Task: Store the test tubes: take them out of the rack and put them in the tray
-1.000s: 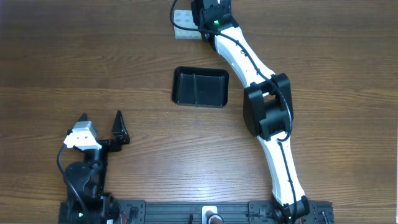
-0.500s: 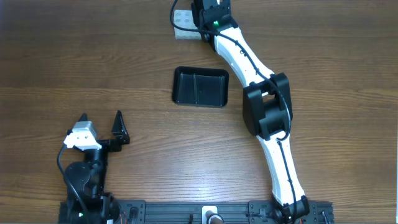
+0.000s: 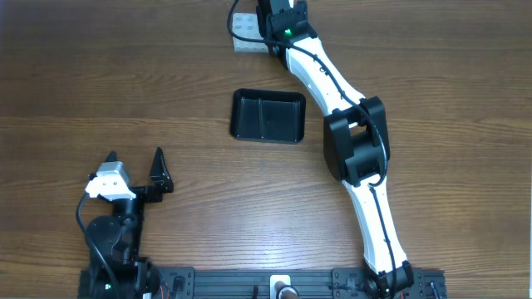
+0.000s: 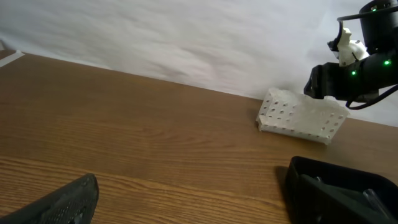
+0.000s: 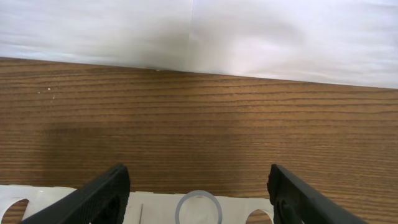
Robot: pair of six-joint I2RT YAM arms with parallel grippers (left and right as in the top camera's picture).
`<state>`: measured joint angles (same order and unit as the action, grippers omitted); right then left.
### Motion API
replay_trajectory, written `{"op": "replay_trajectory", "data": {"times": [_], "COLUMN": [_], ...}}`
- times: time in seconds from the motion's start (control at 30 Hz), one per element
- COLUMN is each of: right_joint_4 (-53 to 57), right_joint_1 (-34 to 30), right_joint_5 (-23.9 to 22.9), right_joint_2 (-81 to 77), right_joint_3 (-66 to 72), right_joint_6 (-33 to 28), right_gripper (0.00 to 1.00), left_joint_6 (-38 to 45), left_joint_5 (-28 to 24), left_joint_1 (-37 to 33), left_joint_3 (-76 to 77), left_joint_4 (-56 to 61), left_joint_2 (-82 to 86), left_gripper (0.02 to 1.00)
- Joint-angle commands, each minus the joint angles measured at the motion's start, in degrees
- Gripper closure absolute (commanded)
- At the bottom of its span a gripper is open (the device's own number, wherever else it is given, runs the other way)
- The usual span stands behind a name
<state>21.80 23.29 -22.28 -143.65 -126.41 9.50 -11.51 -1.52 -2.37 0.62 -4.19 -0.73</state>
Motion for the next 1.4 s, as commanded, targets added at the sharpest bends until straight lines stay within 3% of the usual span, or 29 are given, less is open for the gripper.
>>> {"op": "replay_trajectory", "data": {"times": [0.03, 0.2, 0.83, 1.17, 1.4], "right_joint_4": [-0.17, -0.13, 0.68, 1.09, 0.68], "right_joint_1": [0.28, 0.28, 0.42, 0.42, 0.42], "right_joint_5": [-0.94, -0.94, -0.98, -0.98, -0.96], "right_joint_2": [-0.87, -0.87, -0.87, -0.85, -0.85], "right_joint_3": [0.5, 0.5, 0.5, 0.5, 0.48], "right_joint_6": [1.16, 1.14, 1.16, 1.16, 1.14], "right_gripper": [0.336, 0.474, 0.794, 0.886, 0.893], "left_joint_6": [0.83, 0.83, 0.83, 0.83, 0.83], "left_joint_5": [0.22, 0.2, 0.2, 0.2, 0.2], "left_joint_1": [-0.04, -0.02, -0.04, -0.04, -0.04], "left_joint_3": [-0.31, -0.28, -0.28, -0.31, -0.28], "left_joint_4": [-0.2, -0.2, -0.2, -0.2, -0.2], "left_joint_2": [0.39, 0.39, 0.39, 0.39, 0.39], "left_gripper": [0.023, 0.023, 0.02, 0.02, 0.02]}}
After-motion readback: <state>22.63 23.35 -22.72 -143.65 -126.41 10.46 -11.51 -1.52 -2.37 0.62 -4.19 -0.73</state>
